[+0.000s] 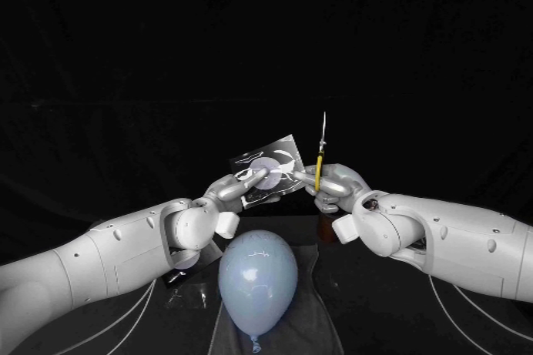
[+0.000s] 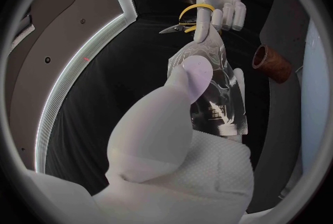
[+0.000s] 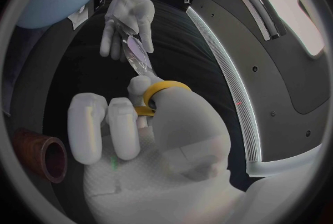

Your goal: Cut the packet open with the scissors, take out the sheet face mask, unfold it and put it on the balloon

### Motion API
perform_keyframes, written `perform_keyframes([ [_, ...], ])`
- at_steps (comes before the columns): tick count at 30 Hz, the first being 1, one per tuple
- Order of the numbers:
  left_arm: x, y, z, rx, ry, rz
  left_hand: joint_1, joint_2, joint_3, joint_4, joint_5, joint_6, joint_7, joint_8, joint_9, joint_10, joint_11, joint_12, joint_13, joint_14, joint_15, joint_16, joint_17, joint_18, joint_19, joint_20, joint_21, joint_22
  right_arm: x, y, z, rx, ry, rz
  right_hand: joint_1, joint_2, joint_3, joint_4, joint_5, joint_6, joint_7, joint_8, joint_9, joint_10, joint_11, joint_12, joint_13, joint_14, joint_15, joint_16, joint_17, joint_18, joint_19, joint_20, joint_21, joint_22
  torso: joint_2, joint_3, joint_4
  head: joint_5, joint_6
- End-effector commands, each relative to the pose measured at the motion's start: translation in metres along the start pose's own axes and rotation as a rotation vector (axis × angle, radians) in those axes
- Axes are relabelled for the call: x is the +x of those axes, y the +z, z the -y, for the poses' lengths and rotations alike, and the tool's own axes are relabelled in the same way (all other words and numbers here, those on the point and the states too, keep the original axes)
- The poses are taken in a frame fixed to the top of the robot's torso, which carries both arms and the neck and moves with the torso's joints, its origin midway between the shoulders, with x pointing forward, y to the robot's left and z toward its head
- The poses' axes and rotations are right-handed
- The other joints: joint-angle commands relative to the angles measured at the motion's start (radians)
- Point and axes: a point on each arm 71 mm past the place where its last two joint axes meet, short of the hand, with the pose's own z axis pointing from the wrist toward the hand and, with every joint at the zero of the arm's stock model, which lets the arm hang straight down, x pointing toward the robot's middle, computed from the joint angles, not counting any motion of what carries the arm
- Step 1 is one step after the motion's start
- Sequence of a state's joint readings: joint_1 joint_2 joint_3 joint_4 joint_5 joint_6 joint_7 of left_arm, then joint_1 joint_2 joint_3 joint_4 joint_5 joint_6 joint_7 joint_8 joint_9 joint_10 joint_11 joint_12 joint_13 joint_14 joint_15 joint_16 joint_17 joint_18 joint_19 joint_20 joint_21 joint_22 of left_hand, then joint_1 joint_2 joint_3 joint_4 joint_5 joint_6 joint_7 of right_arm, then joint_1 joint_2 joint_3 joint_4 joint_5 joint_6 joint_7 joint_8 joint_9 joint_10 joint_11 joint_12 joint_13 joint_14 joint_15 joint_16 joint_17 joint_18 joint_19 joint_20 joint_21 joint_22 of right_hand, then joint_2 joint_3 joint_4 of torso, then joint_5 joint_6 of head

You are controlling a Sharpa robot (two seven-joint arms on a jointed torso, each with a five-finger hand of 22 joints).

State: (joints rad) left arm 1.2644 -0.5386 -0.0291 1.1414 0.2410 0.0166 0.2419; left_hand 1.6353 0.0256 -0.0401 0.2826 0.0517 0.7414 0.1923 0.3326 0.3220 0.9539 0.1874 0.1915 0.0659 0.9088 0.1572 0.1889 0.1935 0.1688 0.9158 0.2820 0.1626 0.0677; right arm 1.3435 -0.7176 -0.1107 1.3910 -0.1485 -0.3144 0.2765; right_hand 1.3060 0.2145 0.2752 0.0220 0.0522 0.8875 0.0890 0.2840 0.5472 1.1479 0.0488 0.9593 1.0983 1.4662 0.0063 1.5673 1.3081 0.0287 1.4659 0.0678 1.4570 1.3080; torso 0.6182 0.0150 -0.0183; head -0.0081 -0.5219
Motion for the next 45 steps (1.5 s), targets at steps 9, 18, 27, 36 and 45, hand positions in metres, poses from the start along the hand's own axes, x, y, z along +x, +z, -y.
perform_keyframes([
  [9, 0.003, 0.002, 0.003, 0.053, -0.011, 0.013, 0.132, 0.021, 0.118, 0.007, -0.002, 0.133, 0.001, 0.014, -0.027, 0.118, -0.037, -0.055, -0.004, 0.072, -0.031, 0.012, 0.010, 0.017, 0.067, -0.036, 0.011, -0.001, 0.003, 0.002, -0.001, -0.009, 0.009, -0.018, -0.001, 0.006, 0.002, 0.000, -0.004, 0.097, 0.009, 0.006, 0.001, 0.423, -0.028, 0.612, 0.472, 0.105, -0.051, 0.003, 0.263, 0.002, 0.046, -0.005, 0.003, 0.177, 0.000, -0.0010, 0.0010, -0.004, 0.000],
  [18, 0.000, 0.001, 0.004, 0.071, 0.023, 0.036, 0.131, -0.005, 0.260, 0.004, -0.004, 0.209, -0.027, 0.046, -0.018, 0.240, -0.068, -0.086, -0.003, 0.118, -0.051, 0.005, 0.014, 0.016, 0.097, -0.054, 0.014, 0.002, 0.003, 0.003, 0.000, -0.002, 0.012, -0.028, -0.023, -0.002, 0.027, -0.004, -0.004, 0.096, 0.010, 0.007, 0.007, 0.423, -0.027, 0.612, 0.472, 0.105, -0.051, 0.003, 0.263, 0.003, 0.044, -0.005, 0.000, 0.175, 0.000, -0.0001, 0.0006, -0.003, -0.001],
  [27, -0.002, 0.000, 0.006, 0.086, 0.048, 0.058, 0.072, -0.054, 0.393, -0.006, -0.003, 0.214, -0.032, 0.062, -0.003, 0.285, -0.075, -0.124, -0.003, 0.145, -0.057, -0.006, 0.021, 0.016, 0.111, -0.059, 0.012, 0.001, 0.001, 0.003, -0.001, -0.017, 0.024, -0.023, -0.067, -0.080, 0.034, -0.018, -0.004, 0.062, 0.023, -0.021, 0.001, 0.423, -0.016, 0.612, 0.472, 0.102, -0.043, 0.000, 0.252, 0.012, 0.024, 0.001, -0.036, 0.148, 0.000, 0.0004, 0.0004, -0.005, 0.001],
  [36, -0.010, -0.004, 0.009, 0.096, 0.059, 0.088, 0.022, -0.088, 0.482, -0.031, -0.002, 0.213, -0.032, 0.073, 0.010, 0.295, -0.076, -0.128, -0.002, 0.156, -0.058, -0.016, 0.028, 0.016, 0.116, -0.060, 0.012, 0.002, -0.012, -0.006, 0.001, -0.018, 0.026, 0.008, -0.130, -0.171, 0.004, -0.004, -0.004, 0.048, 0.038, -0.061, -0.014, 0.291, -0.004, 0.426, 0.314, 0.091, -0.031, -0.017, 0.205, 0.030, -0.015, 0.013, -0.109, 0.093, 0.000, 0.0004, -0.0004, -0.019, 0.003],
  [45, -0.014, -0.008, 0.011, 0.101, 0.069, 0.101, 0.001, -0.098, 0.509, -0.045, -0.002, 0.214, -0.032, 0.078, 0.015, 0.299, -0.076, -0.128, -0.002, 0.161, -0.059, -0.019, 0.031, 0.016, 0.118, -0.061, 0.012, 0.002, -0.020, -0.031, 0.019, 0.029, 0.037, 0.023, -0.137, -0.200, -0.002, 0.006, -0.004, 0.063, 0.037, -0.088, -0.024, 0.190, -0.007, 0.224, 0.143, 0.086, -0.035, -0.027, 0.183, 0.039, -0.030, 0.010, -0.147, 0.064, -0.001, 0.0003, -0.0002, -0.023, 0.003],
])
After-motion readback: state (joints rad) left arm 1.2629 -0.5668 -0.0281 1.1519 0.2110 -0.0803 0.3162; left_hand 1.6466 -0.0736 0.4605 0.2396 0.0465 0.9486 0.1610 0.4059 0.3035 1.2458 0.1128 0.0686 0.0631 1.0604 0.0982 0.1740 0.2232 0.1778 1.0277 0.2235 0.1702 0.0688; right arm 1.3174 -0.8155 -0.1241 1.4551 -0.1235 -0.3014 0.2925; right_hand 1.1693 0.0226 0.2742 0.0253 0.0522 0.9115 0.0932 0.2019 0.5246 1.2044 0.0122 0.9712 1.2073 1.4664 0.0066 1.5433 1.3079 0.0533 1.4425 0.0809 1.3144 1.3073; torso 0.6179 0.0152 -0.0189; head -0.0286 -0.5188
